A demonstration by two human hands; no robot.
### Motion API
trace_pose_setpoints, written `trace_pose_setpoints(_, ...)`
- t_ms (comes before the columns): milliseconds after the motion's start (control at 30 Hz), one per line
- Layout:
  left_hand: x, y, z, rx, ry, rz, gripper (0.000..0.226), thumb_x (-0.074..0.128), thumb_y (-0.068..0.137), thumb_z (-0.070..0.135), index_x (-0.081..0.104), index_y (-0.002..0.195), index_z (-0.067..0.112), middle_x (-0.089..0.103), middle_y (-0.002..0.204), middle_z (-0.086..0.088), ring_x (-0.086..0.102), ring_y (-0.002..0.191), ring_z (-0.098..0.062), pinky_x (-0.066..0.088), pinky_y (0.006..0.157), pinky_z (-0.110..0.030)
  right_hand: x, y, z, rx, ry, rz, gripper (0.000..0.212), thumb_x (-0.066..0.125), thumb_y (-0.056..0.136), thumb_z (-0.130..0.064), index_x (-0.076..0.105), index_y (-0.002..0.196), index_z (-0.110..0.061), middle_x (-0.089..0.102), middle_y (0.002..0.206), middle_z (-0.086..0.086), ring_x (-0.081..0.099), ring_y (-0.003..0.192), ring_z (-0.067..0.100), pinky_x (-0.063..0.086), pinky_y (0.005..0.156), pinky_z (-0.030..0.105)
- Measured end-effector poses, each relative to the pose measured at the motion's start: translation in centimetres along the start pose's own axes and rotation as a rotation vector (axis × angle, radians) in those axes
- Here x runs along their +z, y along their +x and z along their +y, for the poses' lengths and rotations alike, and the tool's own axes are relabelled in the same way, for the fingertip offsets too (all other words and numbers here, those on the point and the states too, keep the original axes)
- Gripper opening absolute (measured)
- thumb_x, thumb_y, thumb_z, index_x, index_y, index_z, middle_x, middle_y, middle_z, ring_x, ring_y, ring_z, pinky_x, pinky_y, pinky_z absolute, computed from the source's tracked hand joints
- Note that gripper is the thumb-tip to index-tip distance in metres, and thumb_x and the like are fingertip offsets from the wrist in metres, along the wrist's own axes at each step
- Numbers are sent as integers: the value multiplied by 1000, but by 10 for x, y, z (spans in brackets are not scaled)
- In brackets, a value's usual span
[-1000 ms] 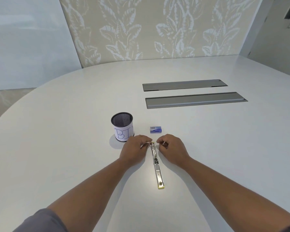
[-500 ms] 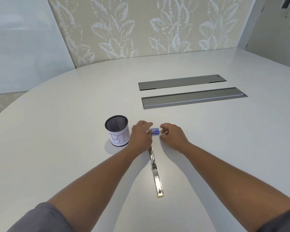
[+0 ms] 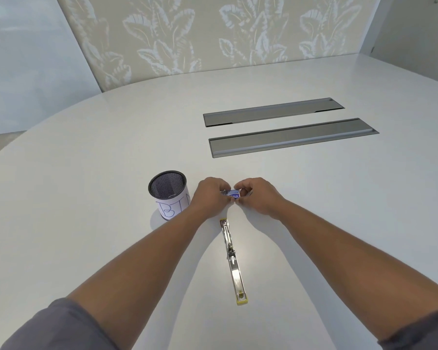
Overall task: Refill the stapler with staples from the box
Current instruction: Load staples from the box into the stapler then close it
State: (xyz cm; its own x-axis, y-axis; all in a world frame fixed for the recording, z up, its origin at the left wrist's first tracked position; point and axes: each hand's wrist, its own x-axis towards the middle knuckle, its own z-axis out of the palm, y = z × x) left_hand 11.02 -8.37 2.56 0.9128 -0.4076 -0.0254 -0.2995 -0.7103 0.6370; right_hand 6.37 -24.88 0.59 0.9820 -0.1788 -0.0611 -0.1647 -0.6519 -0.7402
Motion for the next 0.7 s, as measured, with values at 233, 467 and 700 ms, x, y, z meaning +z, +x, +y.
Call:
trace_pose_setpoints(233,-8,-2,2,26,95,-22,26,79,83,18,73,107,10,69,110,-8,63,103,-27,52,85,-36,-6,2,-4,-36,0,-66,19,79,80,-16,75,98,-19,65,76,-5,54,65,12,45,65,29)
trace_pose_setpoints(467,-9,-5,4,35,158,-15,27,75,86,17,72,111,10,68,113,-9,62,106,-28,53,88,-39,-10,1,-2,-3,54,-88,26,75,83,-6,72,107,-14,63,76,-5,54,61,11,46,60,26)
trace_pose_setpoints(700,-8,-5,3,26,168,-11,23,74,85,19,73,108,12,68,111,-6,61,101,-26,52,85,-37,-14,-4,-2,48,258,-71,14,73,88,-15,74,102,-16,61,77,-2,54,62,15,53,60,29)
